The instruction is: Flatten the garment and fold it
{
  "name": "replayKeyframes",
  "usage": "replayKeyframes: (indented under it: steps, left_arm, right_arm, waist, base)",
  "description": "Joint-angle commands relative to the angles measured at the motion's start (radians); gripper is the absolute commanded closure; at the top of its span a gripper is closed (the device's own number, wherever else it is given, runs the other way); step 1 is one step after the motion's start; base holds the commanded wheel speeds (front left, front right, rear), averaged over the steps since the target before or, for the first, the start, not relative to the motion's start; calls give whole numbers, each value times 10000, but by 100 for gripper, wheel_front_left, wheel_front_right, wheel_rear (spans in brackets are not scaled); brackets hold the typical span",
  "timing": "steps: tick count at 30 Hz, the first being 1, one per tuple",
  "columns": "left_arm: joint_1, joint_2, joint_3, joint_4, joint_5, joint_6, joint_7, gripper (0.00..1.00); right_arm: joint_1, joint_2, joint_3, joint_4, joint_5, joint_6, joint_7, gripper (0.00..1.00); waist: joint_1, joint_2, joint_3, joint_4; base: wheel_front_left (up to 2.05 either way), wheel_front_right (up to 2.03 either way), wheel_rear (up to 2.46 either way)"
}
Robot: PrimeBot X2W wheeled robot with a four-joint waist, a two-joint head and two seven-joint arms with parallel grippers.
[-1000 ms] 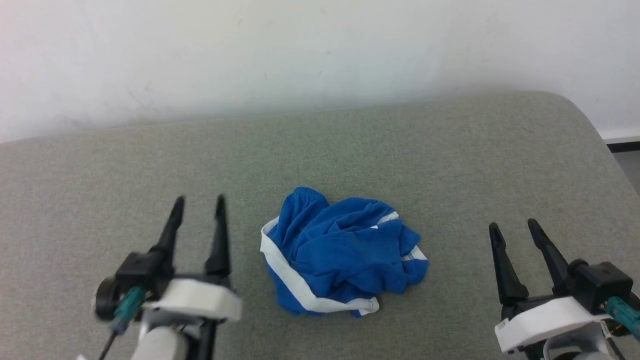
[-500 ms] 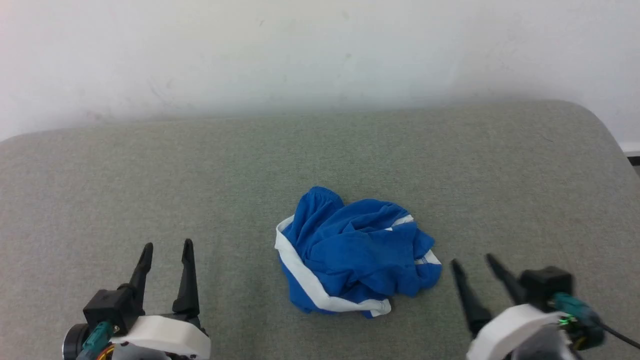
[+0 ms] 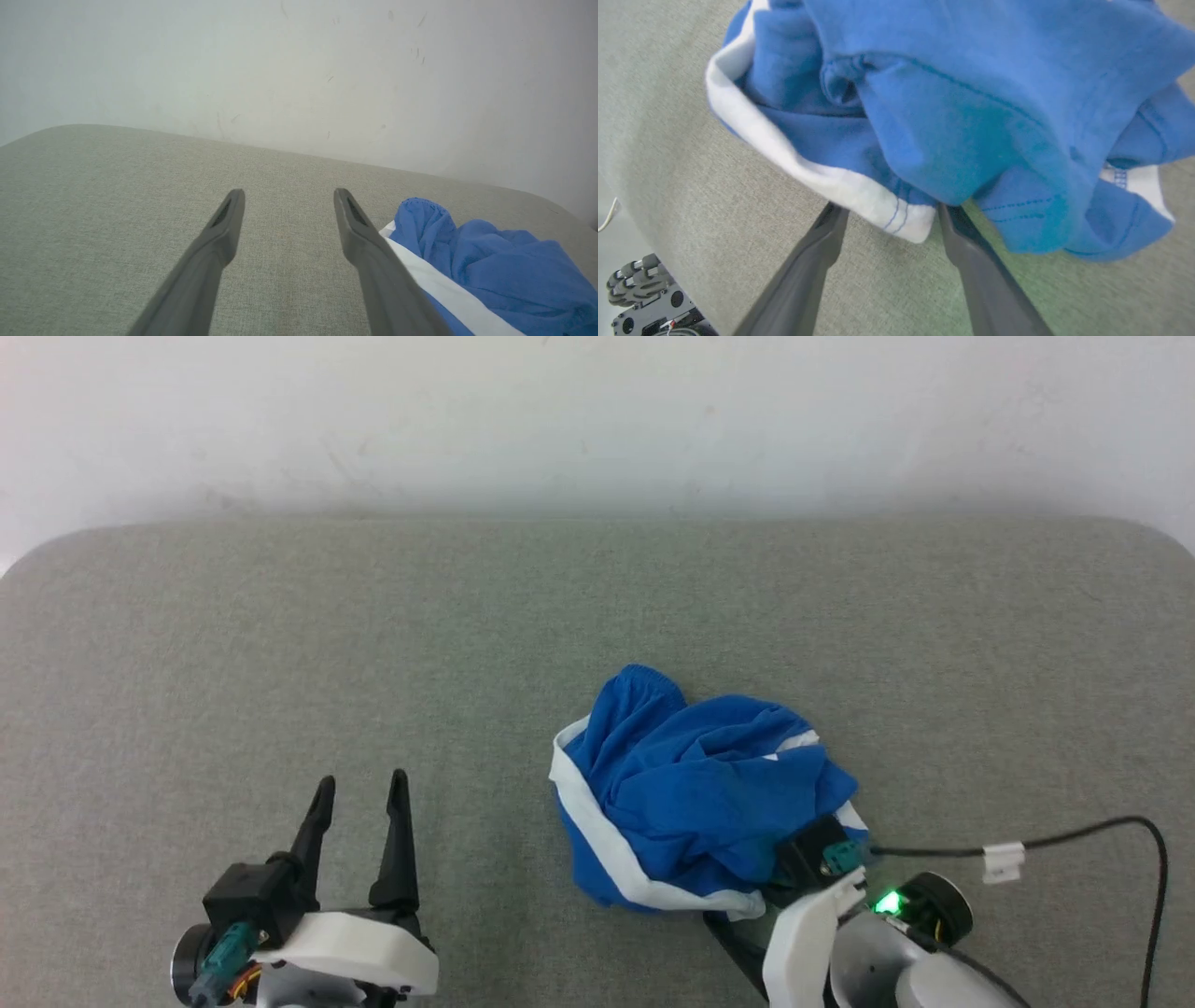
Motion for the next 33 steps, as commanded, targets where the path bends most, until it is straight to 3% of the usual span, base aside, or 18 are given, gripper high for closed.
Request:
replayKeyframes:
  steps: [1, 5, 6, 7, 9, 11, 16, 20, 23, 27, 33]
  left_arm:
    - [-126, -38, -21, 83, -63, -52, -77, 0]
    - [-233, -136, -100, 273, -155, -137, -100, 0]
    - [-245, -149, -105, 315, -180, -152, -106, 0]
    - [-252, -153, -103, 345, -196, -161, -113, 0]
    - [-236, -151, -66, 391, -232, -163, -133, 0]
    - [-207, -138, -20, 430, -262, -158, -152, 0]
    - [-192, -93, 23, 511, -270, -143, -181, 0]
    - [-147, -76, 30, 496, -269, -112, -196, 0]
    - [-59, -58, 59, 473, -288, -76, -205, 0]
    - [47, -49, 39, 445, -303, -38, -204, 0]
    - [39, -57, -27, 462, -299, 34, -157, 0]
  right_arm:
    - [-298, -19, 104, 287, 150, -9, 39, 0]
    - [-694, -27, 780, 1624, 654, -9, 618, 0]
    - [-731, -58, 969, 1893, 794, -9, 839, 8]
    - [-730, -54, 1092, 2122, 1023, -9, 1077, 44]
    - [-741, -81, 1399, 2377, 1478, -9, 1597, 64]
    - [-801, -161, 1677, 2376, 1875, -9, 1899, 100]
    - [-1211, -590, 1828, 1351, 2112, -9, 868, 100]
    - [-1223, -1110, 1102, 44, 1814, -9, -41, 100]
    - [-768, -1530, -64, -1061, 1417, -9, -187, 100]
    - [479, -1804, -2512, -2246, 635, -9, 253, 100]
    - [2593, -906, -5954, -2453, -432, -9, 1132, 100]
  waist:
    - [-1, -1, 115, 106]
    - [-1, -1, 171, 205]
    - [-1, -1, 166, 213]
    - [-1, -1, 166, 212]
    - [-1, -1, 158, 161]
    - [-1, -1, 142, 73]
    - [-1, -1, 28, -217]
    - [-1, -1, -80, -447]
    - [-1, -1, -145, -614]
    - [-1, -1, -175, -764]
    - [-1, -1, -102, -857]
  base:
    - [0, 0, 0]
    - [0, 0, 0]
    - [0, 0, 0]
    - [0, 0, 0]
    - [0, 0, 0]
    - [0, 0, 0]
    - [0, 0, 0]
    - [0, 0, 0]
    - [0, 0, 0]
    - [0, 0, 0]
    - [0, 0, 0]
